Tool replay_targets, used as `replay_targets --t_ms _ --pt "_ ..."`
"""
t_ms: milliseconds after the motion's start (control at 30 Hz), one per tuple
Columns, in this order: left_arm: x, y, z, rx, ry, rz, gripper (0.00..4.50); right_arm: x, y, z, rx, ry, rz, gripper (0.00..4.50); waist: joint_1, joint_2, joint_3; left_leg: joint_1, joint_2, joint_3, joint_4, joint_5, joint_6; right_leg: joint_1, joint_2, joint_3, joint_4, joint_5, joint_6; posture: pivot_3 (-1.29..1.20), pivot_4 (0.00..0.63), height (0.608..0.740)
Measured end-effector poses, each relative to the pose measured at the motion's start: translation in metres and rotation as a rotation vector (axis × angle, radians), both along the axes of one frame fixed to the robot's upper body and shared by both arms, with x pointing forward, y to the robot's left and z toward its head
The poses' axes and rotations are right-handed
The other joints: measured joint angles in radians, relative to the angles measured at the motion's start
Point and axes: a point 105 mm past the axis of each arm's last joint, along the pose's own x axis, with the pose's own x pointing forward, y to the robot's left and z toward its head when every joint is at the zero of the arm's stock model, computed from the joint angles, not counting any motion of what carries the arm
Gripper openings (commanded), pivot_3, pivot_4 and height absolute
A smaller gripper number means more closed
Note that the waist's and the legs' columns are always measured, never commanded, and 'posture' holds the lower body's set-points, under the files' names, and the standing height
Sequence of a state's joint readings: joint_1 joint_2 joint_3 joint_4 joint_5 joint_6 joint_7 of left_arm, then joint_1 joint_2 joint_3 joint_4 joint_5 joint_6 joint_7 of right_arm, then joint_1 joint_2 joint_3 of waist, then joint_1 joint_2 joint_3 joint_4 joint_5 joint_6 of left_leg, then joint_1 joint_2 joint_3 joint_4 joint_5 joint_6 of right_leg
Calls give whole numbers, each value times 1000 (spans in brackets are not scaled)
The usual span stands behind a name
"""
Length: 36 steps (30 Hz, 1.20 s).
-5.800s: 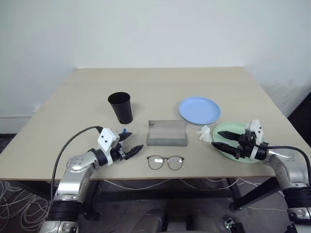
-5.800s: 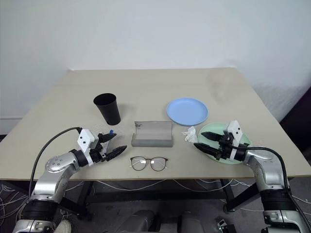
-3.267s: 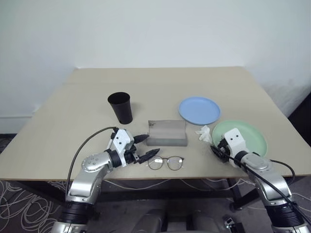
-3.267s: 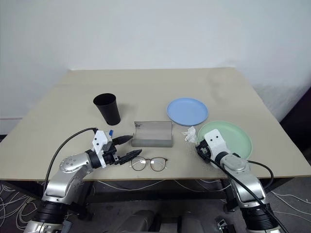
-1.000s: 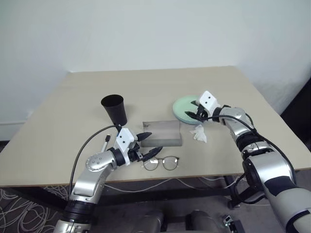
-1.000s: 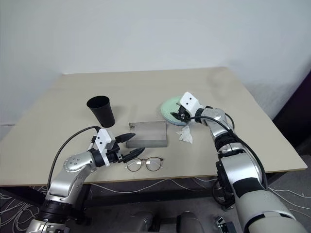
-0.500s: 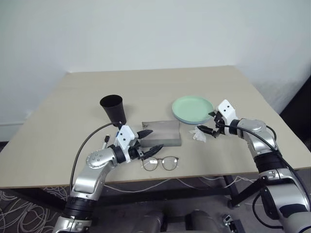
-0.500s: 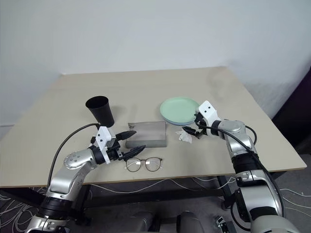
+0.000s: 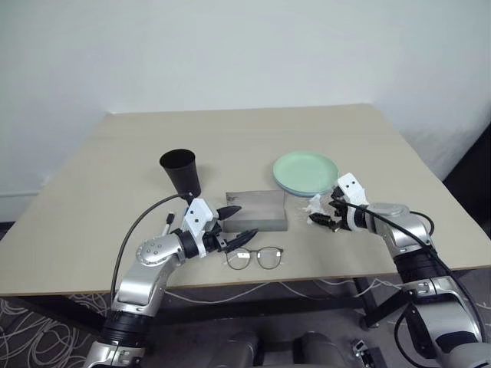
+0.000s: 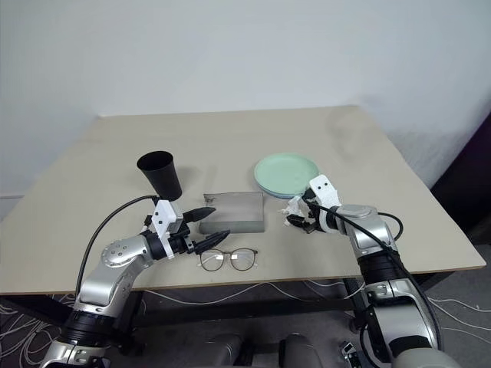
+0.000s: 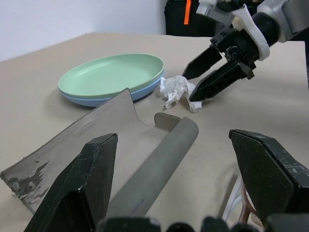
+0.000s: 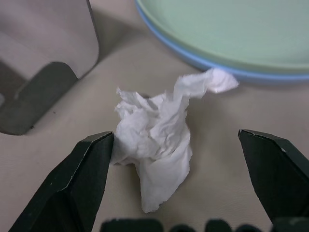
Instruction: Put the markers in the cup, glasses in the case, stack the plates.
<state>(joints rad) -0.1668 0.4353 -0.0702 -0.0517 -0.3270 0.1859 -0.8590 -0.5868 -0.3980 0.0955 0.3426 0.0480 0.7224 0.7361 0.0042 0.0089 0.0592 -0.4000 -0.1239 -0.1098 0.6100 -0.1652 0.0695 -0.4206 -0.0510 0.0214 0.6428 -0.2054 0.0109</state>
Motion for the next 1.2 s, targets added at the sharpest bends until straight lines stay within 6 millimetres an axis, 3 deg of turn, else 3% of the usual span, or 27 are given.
replay_targets --t_ms 33,133,500,667,800,1033,1200 --pt "0 0 0 0 0 0 3920 0 1 -1 1 3 2 4468 0 0 0 0 0 0 0 0 0 0 0 -1 0 0 0 0 0 738" --pt "0 0 0 0 0 1 3920 0 5 -2 6 3 8 3908 0 0 0 0 0 0 0 0 0 0 0 -4 0 0 0 0 0 738" --pt "0 1 -1 0 2 8 3920 -4 10 8 12 -39 82 35 0 0 0 -1 0 -1 0 0 0 0 -1 -5 -1 0 0 0 0 738" --pt "0 1 -1 1 2 8 3920 -15 18 23 33 -100 211 35 0 0 0 -2 0 -2 1 0 0 0 -1 -5 -1 0 1 0 0 738" --pt "0 1 -1 1 1 7 3920 -13 21 38 46 -171 251 35 -2 0 0 -4 0 -2 2 0 0 -1 -2 -6 -1 0 1 0 0 738" --pt "1 1 -2 3 6 6 3920 35 14 76 -24 -364 163 35 -3 0 0 -4 1 -2 2 0 0 -2 -3 -8 -1 0 1 0 0 738" --pt "1 2 -2 5 8 7 3920 56 17 61 -73 -367 137 35 -3 -1 0 -4 1 -2 2 0 0 -3 -1 -9 -2 1 3 0 0 738"
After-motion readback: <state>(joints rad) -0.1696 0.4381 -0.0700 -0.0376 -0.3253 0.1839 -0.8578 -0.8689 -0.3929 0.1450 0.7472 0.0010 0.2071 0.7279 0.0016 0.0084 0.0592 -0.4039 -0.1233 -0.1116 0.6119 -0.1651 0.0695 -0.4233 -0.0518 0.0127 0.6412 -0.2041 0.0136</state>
